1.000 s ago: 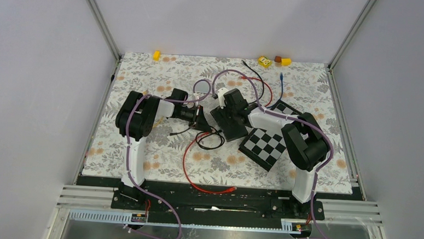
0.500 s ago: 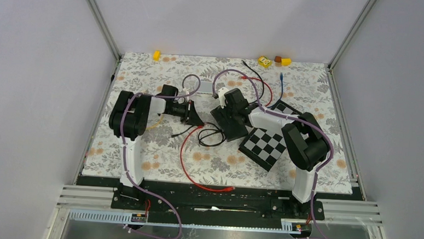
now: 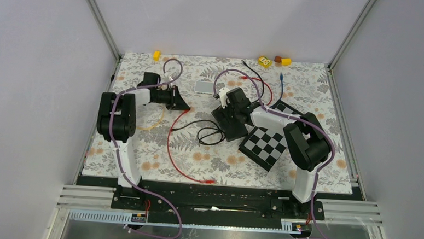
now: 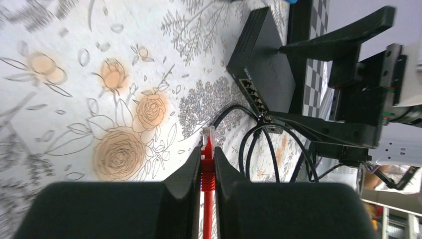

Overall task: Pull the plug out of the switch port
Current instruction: Place the connector at the center of the board.

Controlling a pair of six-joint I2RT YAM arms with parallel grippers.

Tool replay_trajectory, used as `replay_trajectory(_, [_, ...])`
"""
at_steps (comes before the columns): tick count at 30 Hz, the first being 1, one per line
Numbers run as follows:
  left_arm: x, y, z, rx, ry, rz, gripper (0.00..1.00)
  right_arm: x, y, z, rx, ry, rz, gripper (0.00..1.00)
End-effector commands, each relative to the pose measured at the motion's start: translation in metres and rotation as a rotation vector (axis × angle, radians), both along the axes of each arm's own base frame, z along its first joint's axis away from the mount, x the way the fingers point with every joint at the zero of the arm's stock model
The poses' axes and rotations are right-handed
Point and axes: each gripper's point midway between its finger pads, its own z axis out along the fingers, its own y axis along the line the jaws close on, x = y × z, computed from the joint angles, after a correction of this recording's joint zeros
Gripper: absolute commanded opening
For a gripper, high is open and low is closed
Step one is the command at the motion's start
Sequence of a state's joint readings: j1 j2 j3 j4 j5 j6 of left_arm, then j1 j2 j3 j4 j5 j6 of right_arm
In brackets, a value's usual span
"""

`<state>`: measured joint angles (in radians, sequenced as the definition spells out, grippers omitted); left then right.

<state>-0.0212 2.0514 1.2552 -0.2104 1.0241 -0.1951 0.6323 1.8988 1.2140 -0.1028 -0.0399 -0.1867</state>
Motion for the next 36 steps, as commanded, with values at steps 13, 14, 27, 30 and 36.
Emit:
replay_trajectory(13, [0.027, 0.075, 0.124, 0.139, -0.332, 0.045, 0.00, 0.001, -0.005, 0.017, 0.016, 0.002, 0.008, 1.00])
replay_trajectory(14, [0.025, 0.078, 0.130, 0.161, -0.351, 0.042, 0.00, 0.000, -0.005, 0.016, 0.015, 0.003, 0.007, 1.00])
replay_trajectory(27, [0.020, 0.133, 0.206, 0.503, -0.572, 0.121, 0.00, 0.004, -0.009, 0.010, 0.008, 0.014, -0.002, 1.00])
replay_trajectory(30, [0.021, 0.133, 0.226, 0.462, -0.599, 0.143, 0.00, 0.004, -0.009, 0.009, 0.007, 0.017, -0.004, 1.00])
replay_trajectory(36, [0.028, 0.136, 0.267, 0.353, -0.638, 0.188, 0.00, 0.005, -0.012, 0.010, 0.008, 0.017, -0.012, 1.00])
